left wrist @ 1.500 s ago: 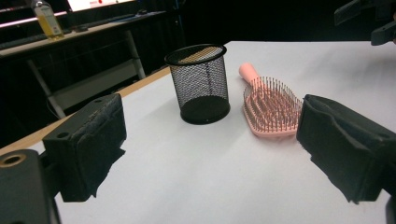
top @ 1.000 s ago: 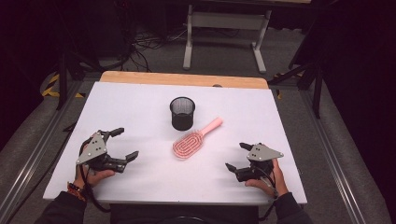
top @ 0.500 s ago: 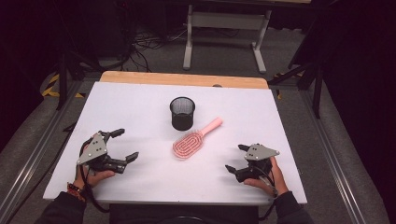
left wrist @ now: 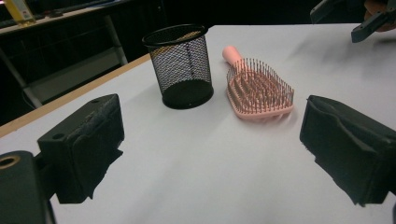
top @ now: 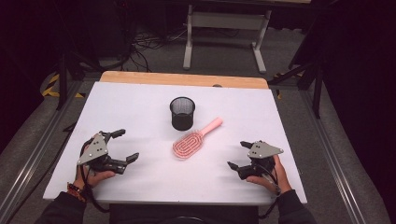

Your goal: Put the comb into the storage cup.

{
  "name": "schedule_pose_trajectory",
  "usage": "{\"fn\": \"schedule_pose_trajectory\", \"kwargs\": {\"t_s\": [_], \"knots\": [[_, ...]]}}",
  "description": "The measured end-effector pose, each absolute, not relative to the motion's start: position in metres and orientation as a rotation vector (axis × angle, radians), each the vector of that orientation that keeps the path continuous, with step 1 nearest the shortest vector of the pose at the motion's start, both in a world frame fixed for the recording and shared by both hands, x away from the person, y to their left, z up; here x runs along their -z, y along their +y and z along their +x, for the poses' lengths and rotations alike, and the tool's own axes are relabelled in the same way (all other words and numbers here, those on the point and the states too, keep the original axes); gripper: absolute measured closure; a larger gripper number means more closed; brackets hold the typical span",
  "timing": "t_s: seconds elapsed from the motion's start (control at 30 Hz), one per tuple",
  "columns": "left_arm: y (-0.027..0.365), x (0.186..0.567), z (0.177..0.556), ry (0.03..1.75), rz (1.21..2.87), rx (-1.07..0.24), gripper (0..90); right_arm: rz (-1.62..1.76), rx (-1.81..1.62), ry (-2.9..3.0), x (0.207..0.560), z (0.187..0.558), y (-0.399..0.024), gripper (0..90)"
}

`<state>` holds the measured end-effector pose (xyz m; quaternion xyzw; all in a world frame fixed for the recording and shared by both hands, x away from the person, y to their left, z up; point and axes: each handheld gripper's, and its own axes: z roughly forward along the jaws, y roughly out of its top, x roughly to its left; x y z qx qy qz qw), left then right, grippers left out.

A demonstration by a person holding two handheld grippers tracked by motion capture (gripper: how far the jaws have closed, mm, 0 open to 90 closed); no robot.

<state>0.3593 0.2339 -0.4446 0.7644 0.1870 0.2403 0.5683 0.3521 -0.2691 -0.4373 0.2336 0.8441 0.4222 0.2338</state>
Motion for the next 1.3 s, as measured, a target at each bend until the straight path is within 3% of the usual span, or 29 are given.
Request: {"fn": "schedule_pose_trajectory", "kwargs": {"t_s": [0.4,0.7,0.9,1.0,1.3], "knots": [[0.234,0.445,0.359,0.441,1.805,-0.562,7.9,0.623,-1.150,2.337,0.427,0.358,-0.270,11.7],[0.232,0.446,0.360,0.453,1.822,-0.555,8.4,0.561,-1.073,2.474,0.398,0.390,-0.260,8.3],[0.231,0.447,0.360,0.447,1.854,-0.536,9.0,0.388,-0.862,2.565,0.369,0.414,-0.236,17.1],[0.230,0.448,0.360,0.437,1.865,-0.533,9.4,0.301,-0.737,2.608,0.362,0.428,-0.220,16.4],[0.234,0.449,0.360,0.445,1.856,-0.520,9.4,-0.028,-0.373,2.781,0.373,0.470,-0.172,28.6]]}}
